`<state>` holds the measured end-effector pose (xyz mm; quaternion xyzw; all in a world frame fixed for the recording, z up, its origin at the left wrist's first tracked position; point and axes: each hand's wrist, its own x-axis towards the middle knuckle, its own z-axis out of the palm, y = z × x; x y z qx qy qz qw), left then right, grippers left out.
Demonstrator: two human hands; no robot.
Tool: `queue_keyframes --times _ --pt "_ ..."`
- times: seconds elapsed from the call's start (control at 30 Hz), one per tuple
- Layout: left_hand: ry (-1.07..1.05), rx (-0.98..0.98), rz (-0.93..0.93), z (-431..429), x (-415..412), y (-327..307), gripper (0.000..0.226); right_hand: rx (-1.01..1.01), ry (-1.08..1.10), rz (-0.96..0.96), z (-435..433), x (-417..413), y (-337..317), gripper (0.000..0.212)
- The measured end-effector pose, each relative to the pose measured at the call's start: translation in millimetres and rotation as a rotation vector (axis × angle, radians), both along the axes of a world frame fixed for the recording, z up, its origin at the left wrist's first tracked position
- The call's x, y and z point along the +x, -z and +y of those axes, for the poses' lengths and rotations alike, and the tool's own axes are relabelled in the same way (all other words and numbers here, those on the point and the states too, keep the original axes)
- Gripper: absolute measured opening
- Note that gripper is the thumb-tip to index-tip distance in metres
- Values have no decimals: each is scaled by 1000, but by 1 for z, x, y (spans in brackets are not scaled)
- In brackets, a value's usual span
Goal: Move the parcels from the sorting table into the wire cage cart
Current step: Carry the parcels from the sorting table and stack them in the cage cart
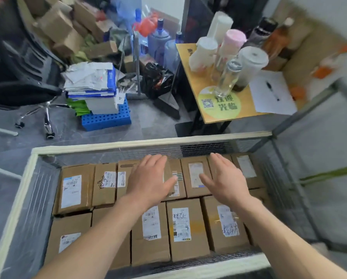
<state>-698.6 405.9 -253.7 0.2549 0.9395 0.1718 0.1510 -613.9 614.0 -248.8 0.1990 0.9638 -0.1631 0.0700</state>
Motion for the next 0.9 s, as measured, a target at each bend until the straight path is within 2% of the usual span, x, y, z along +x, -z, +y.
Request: queue_keyframes --times 0.37,0.7,0.9 --pt "318 137 227 110 82 -90 73 210 226 100 67 126 -96 64" --pt "552 179 304 183 217 -142 83 225 484 145 104 300 -139 75" --pt "679 215 344 212 298 -159 94 239 615 163 106 393 -161 70"
